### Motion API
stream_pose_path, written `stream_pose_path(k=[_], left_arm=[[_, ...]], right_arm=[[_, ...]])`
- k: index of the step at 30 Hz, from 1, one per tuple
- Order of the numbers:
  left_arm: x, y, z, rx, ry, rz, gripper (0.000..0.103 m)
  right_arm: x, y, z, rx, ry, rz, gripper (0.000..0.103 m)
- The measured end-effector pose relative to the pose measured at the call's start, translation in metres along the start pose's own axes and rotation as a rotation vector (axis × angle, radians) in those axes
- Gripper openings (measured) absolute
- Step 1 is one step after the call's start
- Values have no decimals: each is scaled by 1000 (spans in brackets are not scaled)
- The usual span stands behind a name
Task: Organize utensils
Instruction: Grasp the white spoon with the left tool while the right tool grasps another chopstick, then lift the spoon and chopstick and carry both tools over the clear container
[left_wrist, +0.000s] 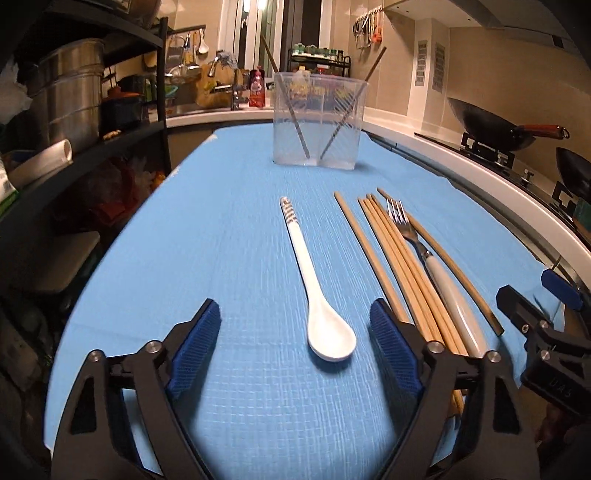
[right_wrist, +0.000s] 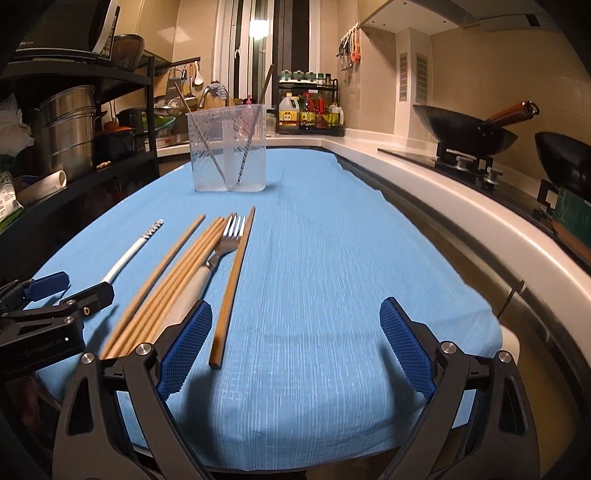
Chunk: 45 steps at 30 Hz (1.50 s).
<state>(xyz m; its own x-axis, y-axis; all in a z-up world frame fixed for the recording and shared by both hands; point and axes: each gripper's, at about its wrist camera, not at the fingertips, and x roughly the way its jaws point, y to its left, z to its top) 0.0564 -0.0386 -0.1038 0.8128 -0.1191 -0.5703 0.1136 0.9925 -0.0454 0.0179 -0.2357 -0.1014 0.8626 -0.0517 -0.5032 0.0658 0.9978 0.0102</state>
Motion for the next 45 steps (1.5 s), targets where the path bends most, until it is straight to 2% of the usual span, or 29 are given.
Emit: stream_pose_path(k=[5,7,8,9,10,11,12,14,18,24,29,36,45], left_arm=[[0,-8,-3,18,-23,20,79],[-1,-8,-4,10,-31,21,79],[-1,-9,-4,7,-34,22,78],[-1,-9,-4,7,-37,20,68],[-2,-10,-4,13,-41,7,61],[-2,-10,-4,17,-39,-6,47],[-1,-10,-2,21,-35,-23,34],[-1,-7,0,3,-16,-73,22],[-2,4,1,-73,8,-134,22],[-6,8,-2,-85,10,-145,22],[-23,10,15,-67,-59,-141,22],[-48,9,40,-31,-163,-162,22],[-59,7,60,-14,-199,-169,22]], right_arm=[[4,3,-14,22,-24,5,90],[5,7,-16,15,-42,25,86],[4,9,-17,0,-51,44,77],[3,14,-18,-29,-61,68,62],[2,19,-18,-56,-67,90,52],[0,25,-18,-86,-74,109,35],[-1,30,-19,-108,-79,124,23],[-1,33,-18,-115,-74,147,13],[-2,33,-17,-120,-67,149,12],[-2,31,-13,-115,-48,164,9],[-1,25,-8,-92,-21,166,6],[-13,19,6,-90,-69,168,6],[-28,15,34,-77,-143,182,6]])
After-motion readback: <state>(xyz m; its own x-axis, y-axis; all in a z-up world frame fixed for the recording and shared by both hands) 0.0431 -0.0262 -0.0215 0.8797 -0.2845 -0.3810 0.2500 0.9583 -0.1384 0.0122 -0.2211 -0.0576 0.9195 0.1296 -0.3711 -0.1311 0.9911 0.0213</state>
